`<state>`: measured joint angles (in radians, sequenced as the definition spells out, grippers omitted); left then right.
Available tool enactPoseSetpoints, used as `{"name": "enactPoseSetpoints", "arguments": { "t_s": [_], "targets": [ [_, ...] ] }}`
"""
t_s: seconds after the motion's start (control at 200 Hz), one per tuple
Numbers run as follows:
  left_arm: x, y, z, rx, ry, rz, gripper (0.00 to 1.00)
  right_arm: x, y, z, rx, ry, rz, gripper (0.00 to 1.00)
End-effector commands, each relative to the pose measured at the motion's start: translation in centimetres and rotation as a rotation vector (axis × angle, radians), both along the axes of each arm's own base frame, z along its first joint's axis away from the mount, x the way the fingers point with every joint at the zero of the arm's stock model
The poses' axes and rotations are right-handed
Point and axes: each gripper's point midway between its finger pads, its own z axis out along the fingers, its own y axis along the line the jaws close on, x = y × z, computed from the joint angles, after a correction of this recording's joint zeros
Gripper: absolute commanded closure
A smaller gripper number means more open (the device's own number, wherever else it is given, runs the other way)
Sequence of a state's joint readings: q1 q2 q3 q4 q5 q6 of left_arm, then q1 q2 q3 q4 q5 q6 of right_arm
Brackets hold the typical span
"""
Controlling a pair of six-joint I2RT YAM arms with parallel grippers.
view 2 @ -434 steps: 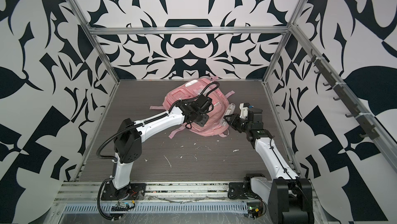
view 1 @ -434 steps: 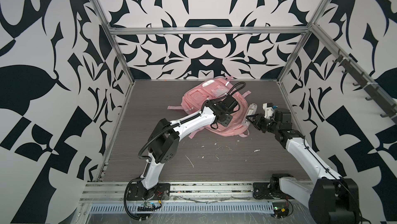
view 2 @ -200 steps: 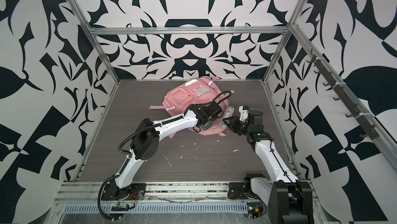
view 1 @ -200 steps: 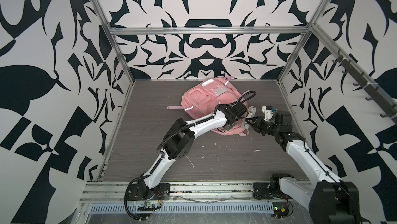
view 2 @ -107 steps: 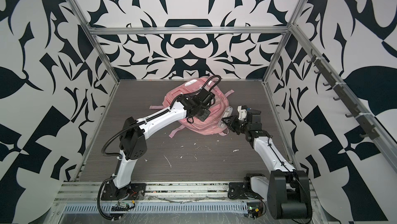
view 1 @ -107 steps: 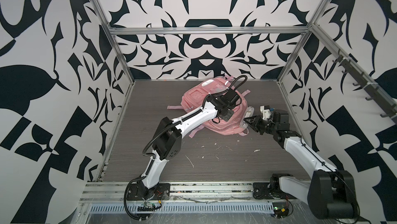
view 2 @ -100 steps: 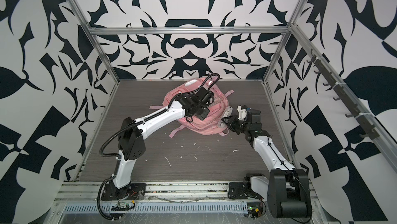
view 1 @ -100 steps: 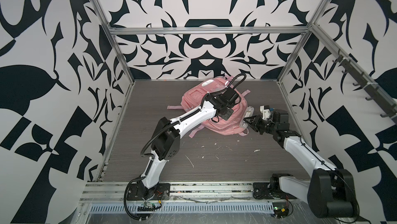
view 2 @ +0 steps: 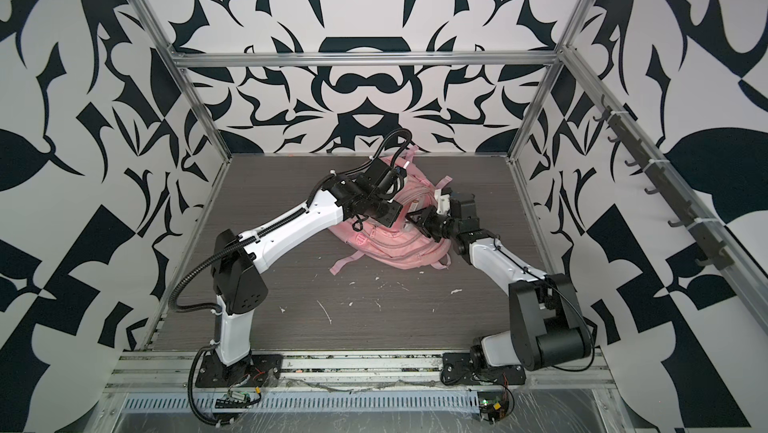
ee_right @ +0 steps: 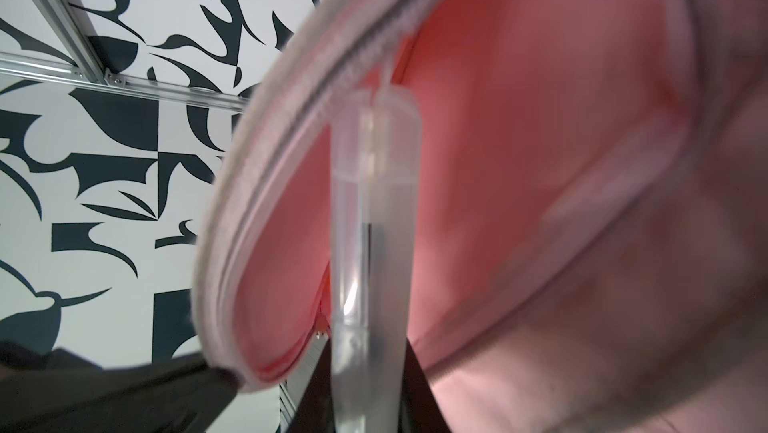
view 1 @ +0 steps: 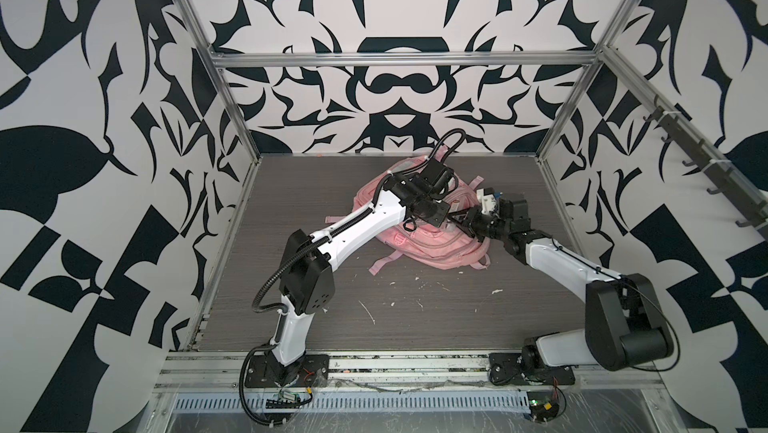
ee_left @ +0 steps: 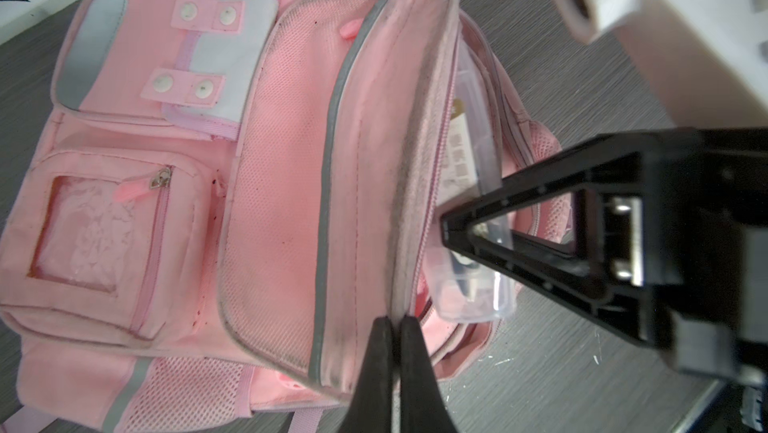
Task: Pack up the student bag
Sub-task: 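Hold the pocket flap open with the left gripper while right lowers the case inside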
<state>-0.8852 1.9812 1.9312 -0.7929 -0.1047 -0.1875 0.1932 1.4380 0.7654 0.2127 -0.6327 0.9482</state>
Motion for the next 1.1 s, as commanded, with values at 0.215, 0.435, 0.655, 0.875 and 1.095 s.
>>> {"name": "enactPoseSetpoints", "arguments": {
  "t_s": [0.215,0.435,0.655,0.875,1.095],
  "targets": [
    [-1.8,0.9,3.8,-0.136,0.018,0.0,1.0,4.4,5.1,2.5,0.018,-0.064,0.038,0.72],
    [-1.7,2.0,3.6,-0.141,0.026,0.019,1.0,3.4,4.6,2.0,-0.109,-0.056,0.052,0.49],
    [-1.5,2.1,2.9,-0.136,0.04,0.021,1.0,1.9,3.0,2.6,-0.218,-0.076,0.044,0.48],
    [-1.4,1.5,2.5,-0.146,0.051,0.015,1.0,0.4,1.8,2.6,-0.278,-0.08,0.045,0.5],
    [-1.2,0.6,0.9,-0.139,0.093,0.006,1.0,-1.9,0.0,1.8,-0.357,-0.079,0.027,0.51]
  ]
}}
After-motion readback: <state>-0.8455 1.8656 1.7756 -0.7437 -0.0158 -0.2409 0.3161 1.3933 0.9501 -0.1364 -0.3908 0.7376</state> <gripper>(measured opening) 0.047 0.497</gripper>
